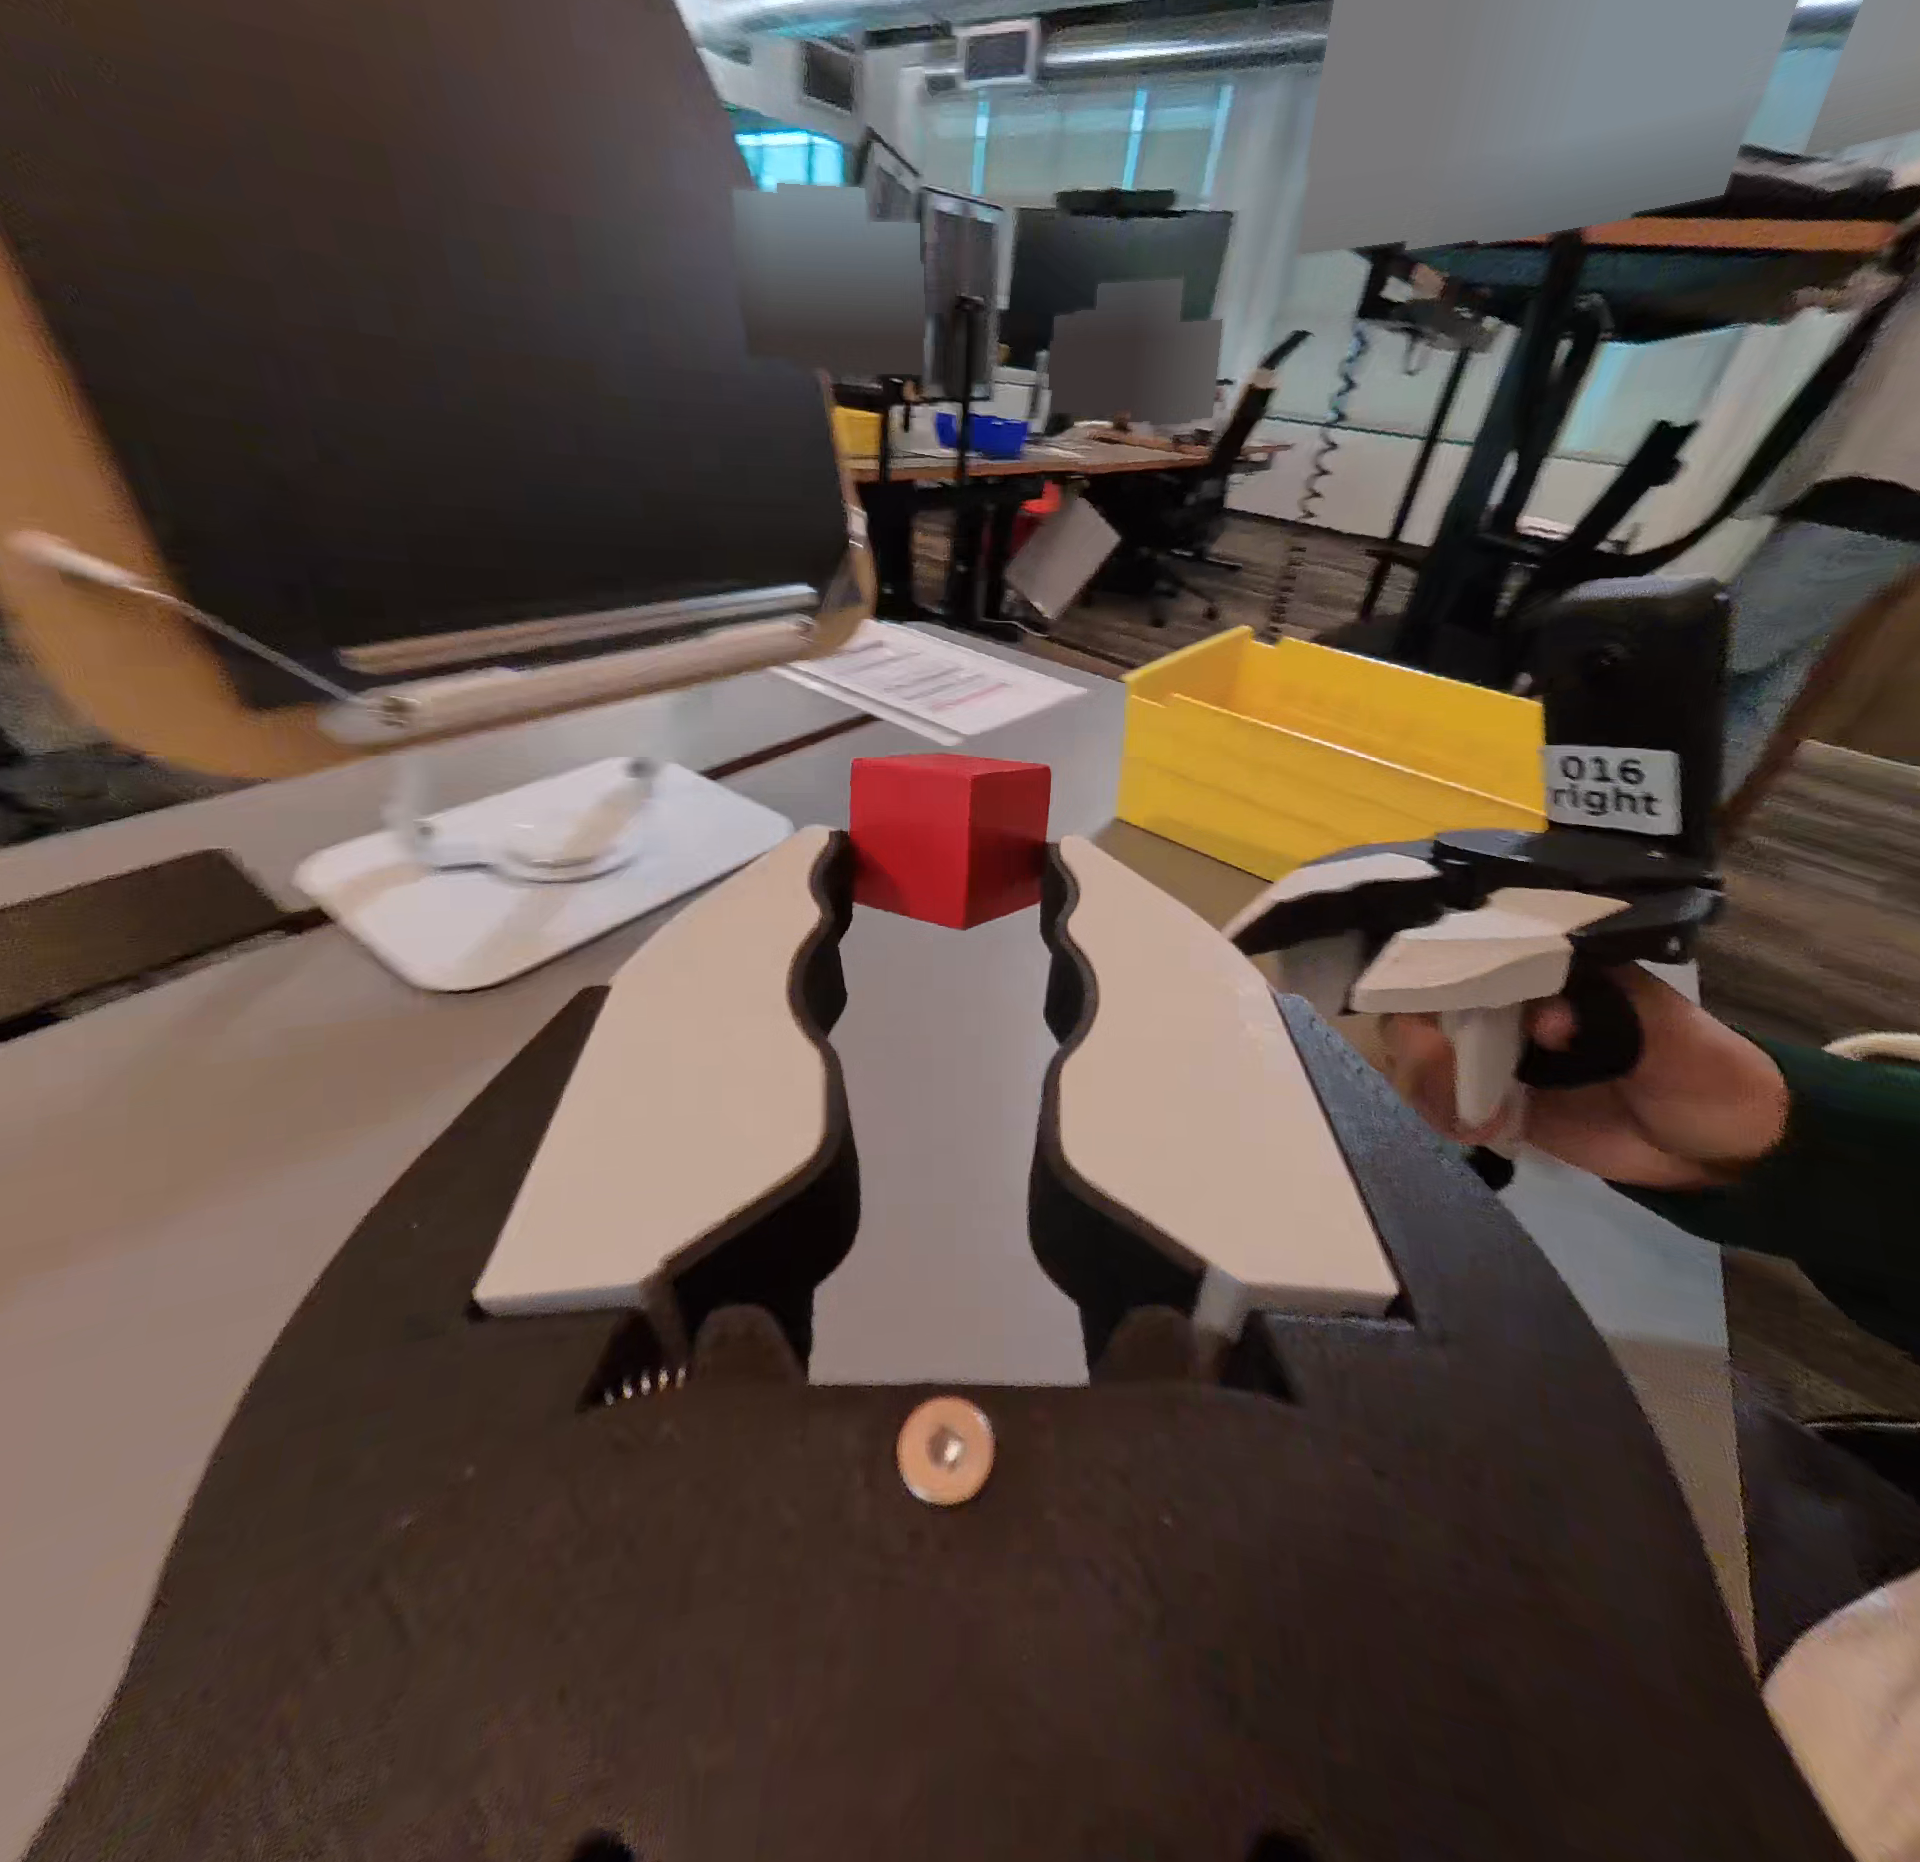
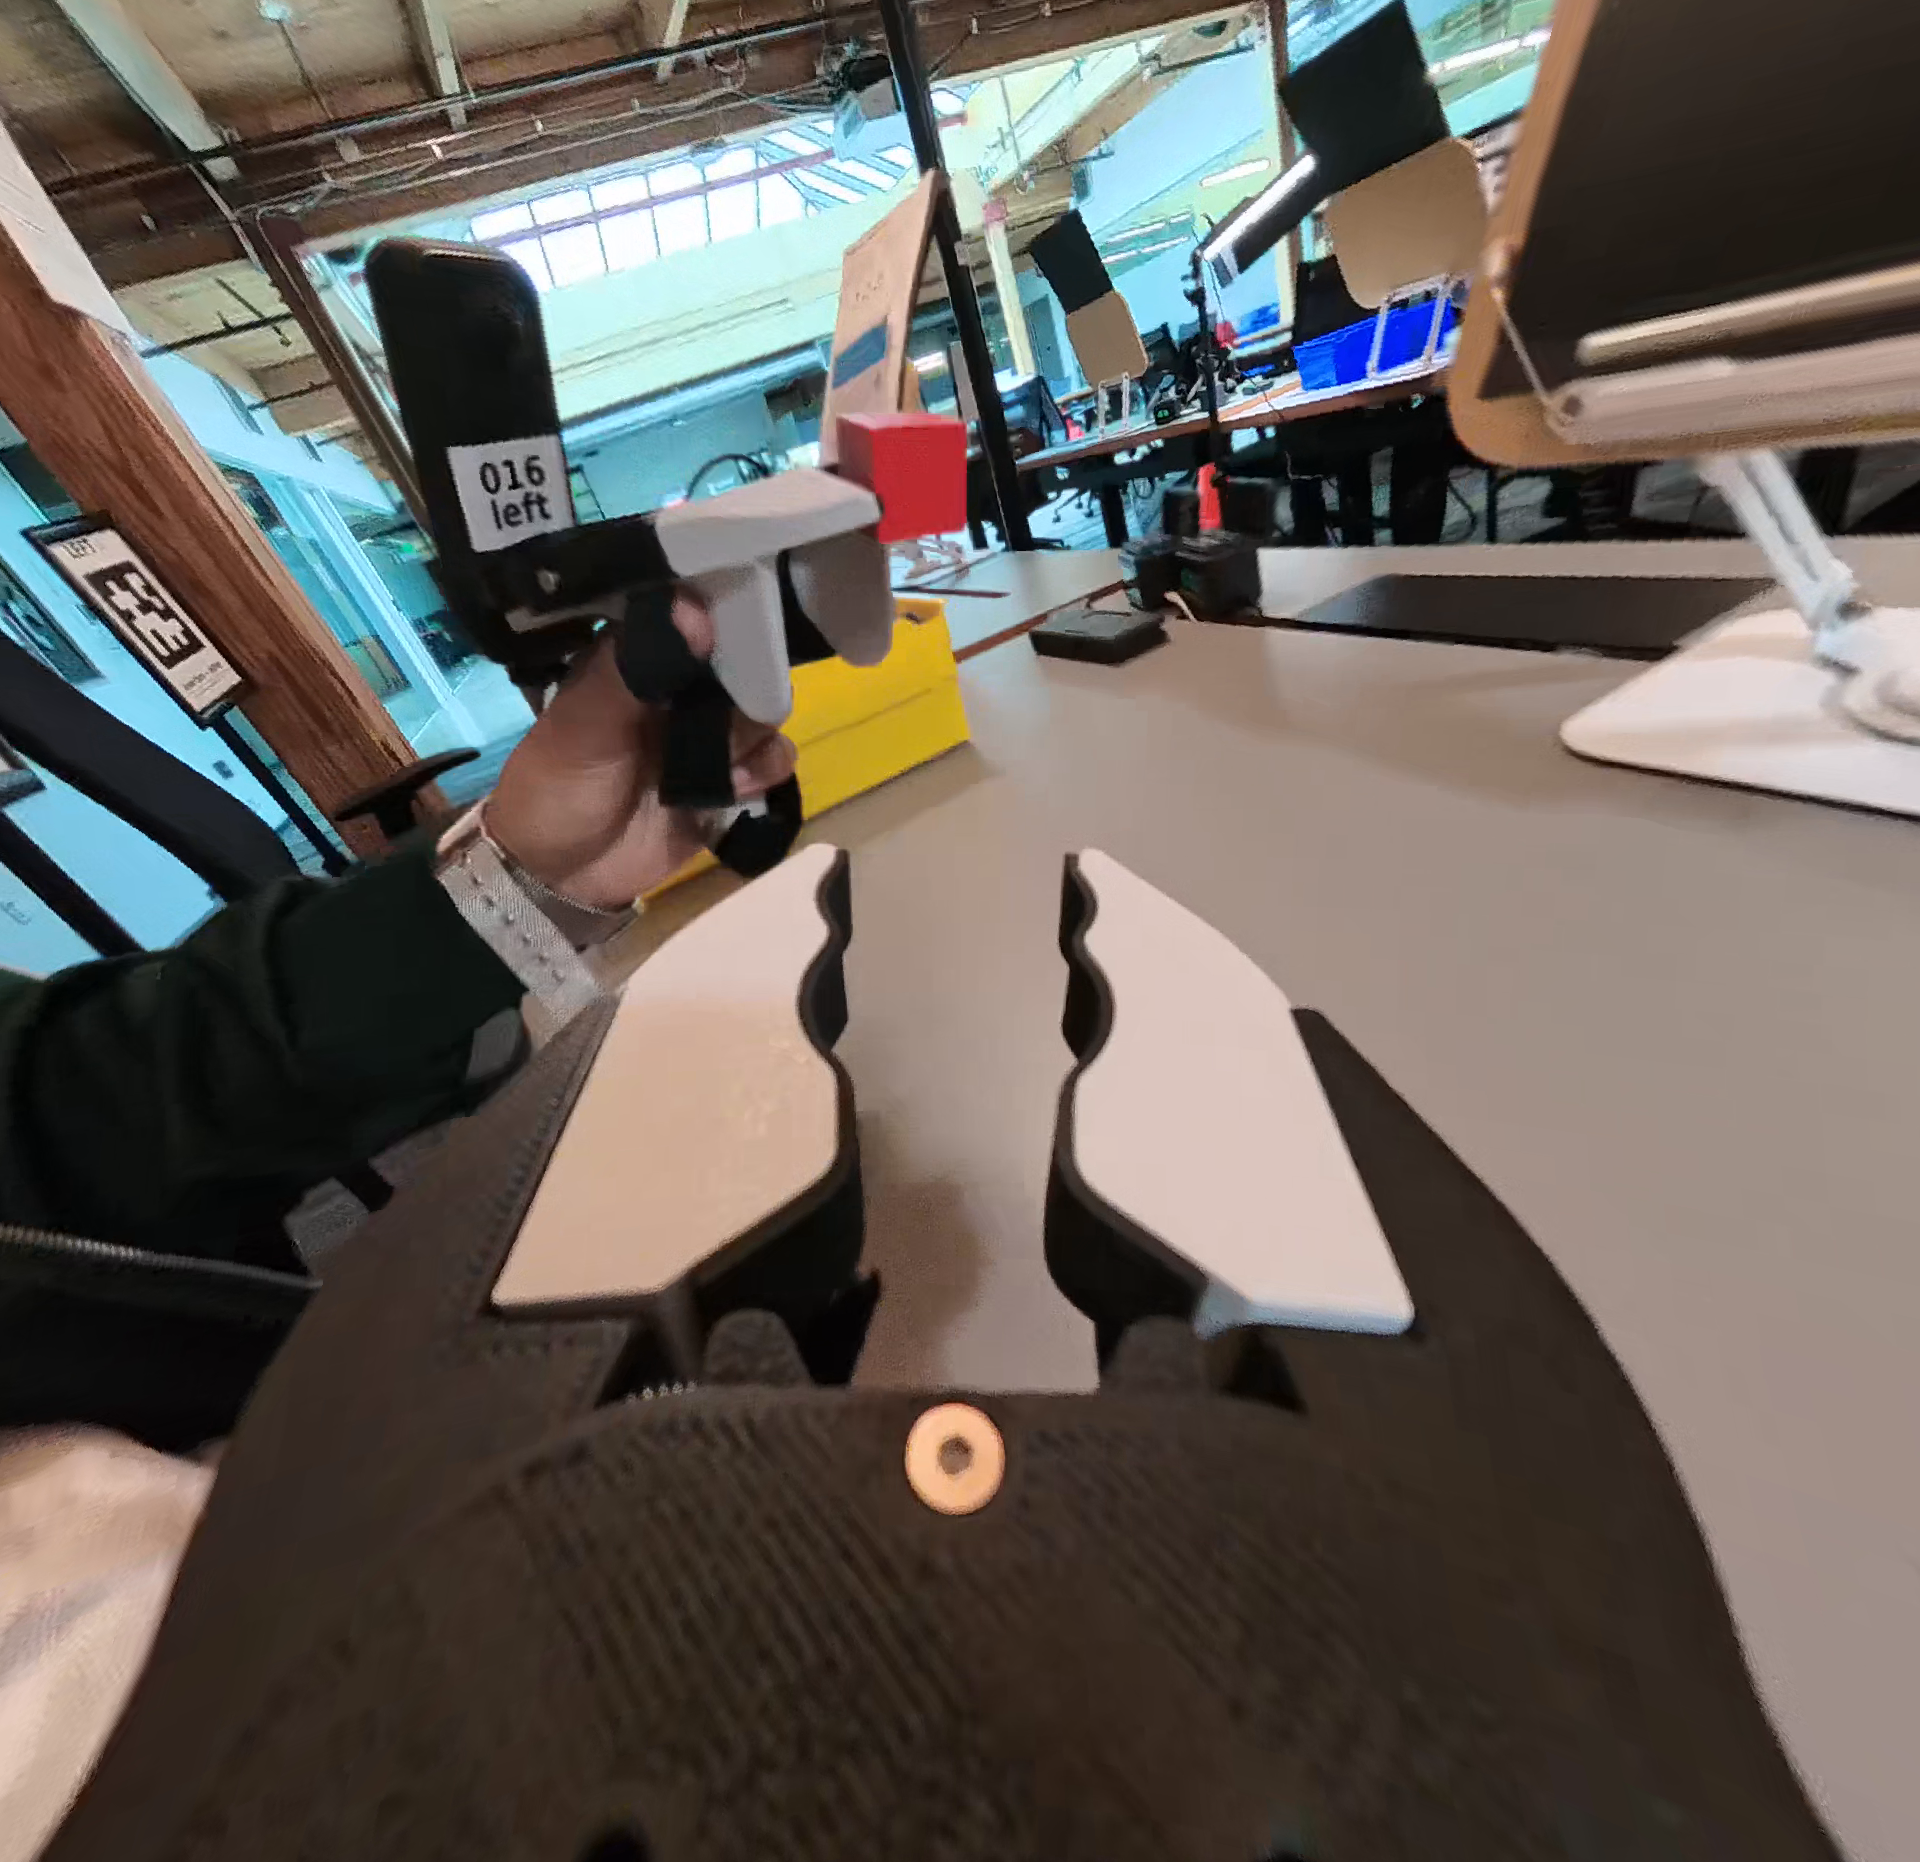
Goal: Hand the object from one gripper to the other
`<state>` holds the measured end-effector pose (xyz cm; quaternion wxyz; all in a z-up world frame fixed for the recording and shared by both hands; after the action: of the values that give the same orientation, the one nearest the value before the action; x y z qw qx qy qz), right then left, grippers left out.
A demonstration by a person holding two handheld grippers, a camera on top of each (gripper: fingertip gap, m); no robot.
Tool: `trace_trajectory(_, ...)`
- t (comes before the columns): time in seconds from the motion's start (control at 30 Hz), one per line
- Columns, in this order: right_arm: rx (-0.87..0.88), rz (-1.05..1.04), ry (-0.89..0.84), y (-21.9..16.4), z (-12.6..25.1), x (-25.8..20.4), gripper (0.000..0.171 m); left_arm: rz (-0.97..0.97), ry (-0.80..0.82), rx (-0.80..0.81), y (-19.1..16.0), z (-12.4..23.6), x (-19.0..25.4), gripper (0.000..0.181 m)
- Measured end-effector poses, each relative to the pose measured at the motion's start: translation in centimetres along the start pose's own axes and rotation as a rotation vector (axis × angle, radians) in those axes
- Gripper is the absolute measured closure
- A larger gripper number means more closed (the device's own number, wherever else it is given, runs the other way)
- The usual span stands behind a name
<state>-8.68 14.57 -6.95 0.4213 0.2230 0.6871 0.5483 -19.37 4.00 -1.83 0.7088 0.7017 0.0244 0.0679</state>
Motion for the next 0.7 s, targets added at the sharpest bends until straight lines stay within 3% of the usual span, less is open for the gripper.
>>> trace_trajectory(0.13,-0.002,-0.031,0.021,0.3,2.7,3.6,0.130,0.035,-0.123,0.007,-3.2,-4.5,3.5,0.147)
trace_trajectory(0.33,0.026,-0.056,0.100,0.8,3.4,3.6,0.127,0.116,-0.170,-0.029,-8.0,-6.2,7.2,0.147)
trace_trajectory(0.53,-0.054,-0.017,0.106,-0.7,1.8,2.2,0.125,0.086,-0.238,-0.032,-7.9,-6.4,9.1,0.147)
trace_trajectory(0.63,-0.036,-0.037,0.143,-0.4,2.0,1.9,0.143,0.093,-0.273,-0.029,-7.6,-6.2,9.7,0.147)
trace_trajectory(0.7,-0.042,-0.035,0.156,-0.3,2.1,1.9,0.143,0.088,-0.271,-0.022,-7.5,-6.1,9.8,0.147)
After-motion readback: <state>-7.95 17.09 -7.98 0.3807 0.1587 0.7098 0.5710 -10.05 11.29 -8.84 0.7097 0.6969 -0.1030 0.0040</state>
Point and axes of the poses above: each gripper's, where its closed fingertips meet, z back along the fingers, y out of its top, x = y × z across the jaws, the point moved 4 cm from there along z, back along the fingers, and after that the axes turned 2 degrees about -z, right-handed, at the moved point
